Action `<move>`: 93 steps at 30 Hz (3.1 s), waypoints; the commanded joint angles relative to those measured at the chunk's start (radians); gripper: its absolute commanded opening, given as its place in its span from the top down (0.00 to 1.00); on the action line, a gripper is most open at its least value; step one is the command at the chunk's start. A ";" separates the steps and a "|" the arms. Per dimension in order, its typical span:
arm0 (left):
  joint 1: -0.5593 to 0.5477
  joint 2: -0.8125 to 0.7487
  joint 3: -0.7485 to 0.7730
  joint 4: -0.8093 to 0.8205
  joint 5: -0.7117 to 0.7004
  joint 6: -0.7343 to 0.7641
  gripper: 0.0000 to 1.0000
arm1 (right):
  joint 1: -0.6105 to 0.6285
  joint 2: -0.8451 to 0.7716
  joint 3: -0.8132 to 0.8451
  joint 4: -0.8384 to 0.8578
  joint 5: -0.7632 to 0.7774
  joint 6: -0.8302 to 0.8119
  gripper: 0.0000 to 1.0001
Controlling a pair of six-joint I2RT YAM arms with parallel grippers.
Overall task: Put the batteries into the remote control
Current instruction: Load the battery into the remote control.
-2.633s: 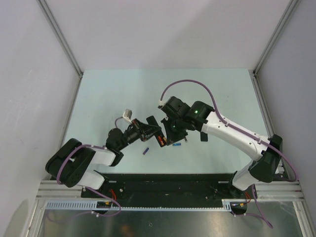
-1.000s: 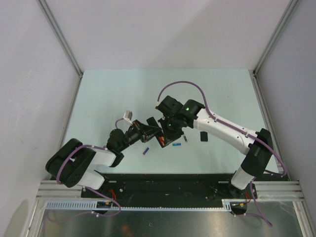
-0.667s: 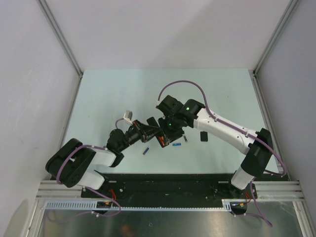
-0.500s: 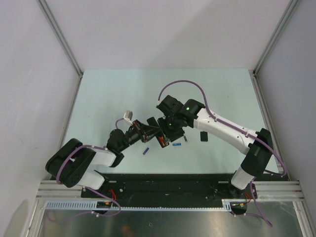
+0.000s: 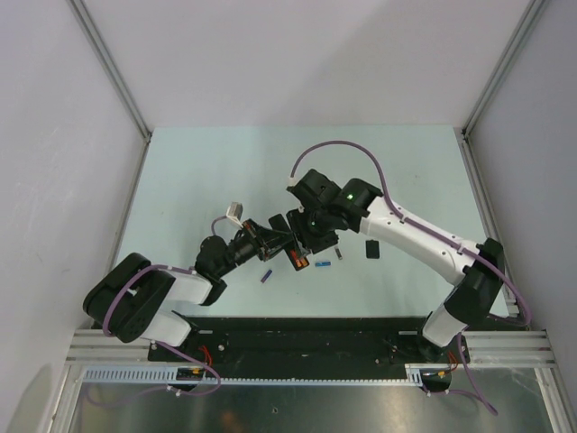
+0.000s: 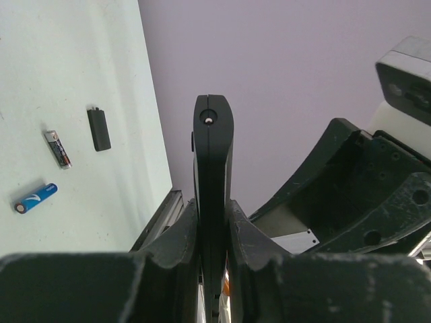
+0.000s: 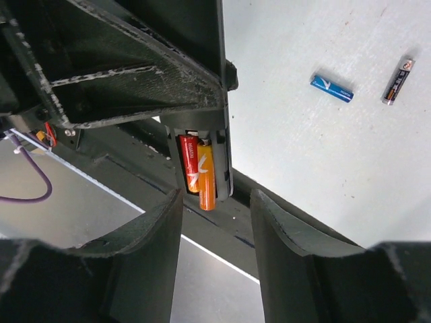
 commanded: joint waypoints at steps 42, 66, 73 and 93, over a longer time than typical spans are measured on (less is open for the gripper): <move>0.039 -0.109 0.066 0.055 0.122 -0.126 1.00 | -0.053 -0.752 -1.040 1.323 -0.189 0.047 0.24; 0.039 -0.151 0.050 0.052 0.145 -0.135 1.00 | -0.091 -0.664 -1.043 1.438 -0.275 0.064 0.39; 0.037 -0.163 0.046 0.052 0.147 -0.136 1.00 | -0.096 -0.647 -1.043 1.455 -0.286 0.072 0.43; 0.019 -0.187 0.041 0.052 0.155 -0.132 1.00 | -0.122 -0.581 -1.043 1.543 -0.335 0.136 0.60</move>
